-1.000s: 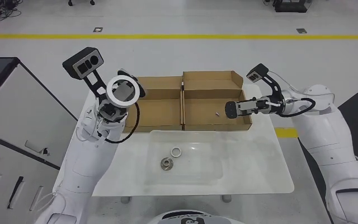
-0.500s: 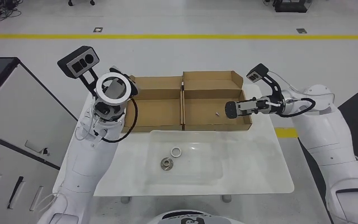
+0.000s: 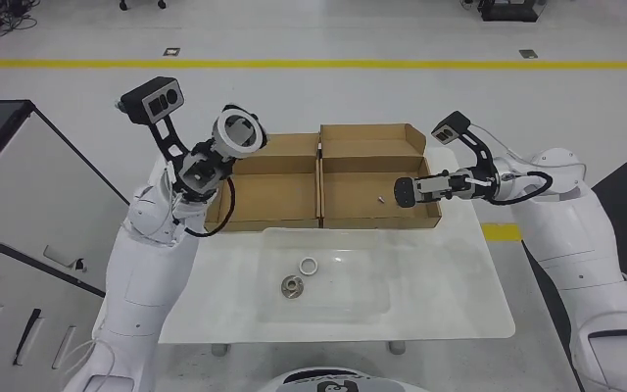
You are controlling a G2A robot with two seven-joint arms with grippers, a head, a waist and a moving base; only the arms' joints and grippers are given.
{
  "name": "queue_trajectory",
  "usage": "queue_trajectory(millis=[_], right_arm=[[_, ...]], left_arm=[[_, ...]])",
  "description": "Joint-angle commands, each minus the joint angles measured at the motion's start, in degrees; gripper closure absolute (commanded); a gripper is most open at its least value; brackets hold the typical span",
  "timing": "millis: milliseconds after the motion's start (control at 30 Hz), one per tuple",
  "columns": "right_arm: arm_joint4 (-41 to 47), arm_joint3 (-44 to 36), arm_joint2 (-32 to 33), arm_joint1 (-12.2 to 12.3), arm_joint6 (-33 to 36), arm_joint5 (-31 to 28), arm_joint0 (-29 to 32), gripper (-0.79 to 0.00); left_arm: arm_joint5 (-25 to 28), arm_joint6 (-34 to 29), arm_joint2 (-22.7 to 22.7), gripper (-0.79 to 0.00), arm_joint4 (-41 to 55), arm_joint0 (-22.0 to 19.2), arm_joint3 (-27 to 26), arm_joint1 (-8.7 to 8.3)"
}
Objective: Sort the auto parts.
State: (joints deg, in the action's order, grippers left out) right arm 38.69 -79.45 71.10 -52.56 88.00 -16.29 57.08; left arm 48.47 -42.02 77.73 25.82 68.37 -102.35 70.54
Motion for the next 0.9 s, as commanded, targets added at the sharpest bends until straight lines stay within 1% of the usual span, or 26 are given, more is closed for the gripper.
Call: queue_trajectory(millis=[0, 100, 300, 500, 567, 700, 767, 867], right_arm=[[0.00, 0.00, 0.00, 0.00, 0.00, 0.00, 0.00, -0.785], [0.00, 0.00, 0.00, 0.00, 0.00, 0.00, 0.00, -0.785], [0.00, 0.00, 0.00, 0.00, 0.00, 0.00, 0.00, -0.785], [0.00, 0.00, 0.00, 0.00, 0.00, 0.00, 0.00, -0.785], [0.00, 0.00, 0.00, 0.00, 0.00, 0.00, 0.00, -0.785], [0.00, 0.00, 0.00, 0.00, 0.00, 0.00, 0.00, -0.785], [0.00, 0.00, 0.00, 0.00, 0.00, 0.00, 0.00, -0.785], [0.00, 0.00, 0.00, 0.00, 0.00, 0.00, 0.00, -0.785]], left_arm=[[-0.85, 1.26, 0.24, 0.000, -2.19, -0.09, 0.99, 0.01], [-1.94, 2.85, 0.18, 0.000, -6.63, -1.76, 2.77, 0.11], [-2.96, 6.17, -1.83, 0.000, -13.14, -7.14, 8.00, 0.62], [-5.84, 7.25, -3.32, 0.000, -21.06, -11.46, 13.21, 0.82], [-6.81, 6.27, -3.39, 0.000, -25.36, -12.52, 14.87, 0.66], [-8.93, 1.62, -3.85, 0.000, -35.24, -14.23, 17.05, 0.06], [-8.33, -1.17, -4.45, 0.000, -39.17, -14.57, 17.20, -0.26], [-7.96, -3.31, -5.19, 0.000, -42.83, -14.35, 17.83, -0.62]])
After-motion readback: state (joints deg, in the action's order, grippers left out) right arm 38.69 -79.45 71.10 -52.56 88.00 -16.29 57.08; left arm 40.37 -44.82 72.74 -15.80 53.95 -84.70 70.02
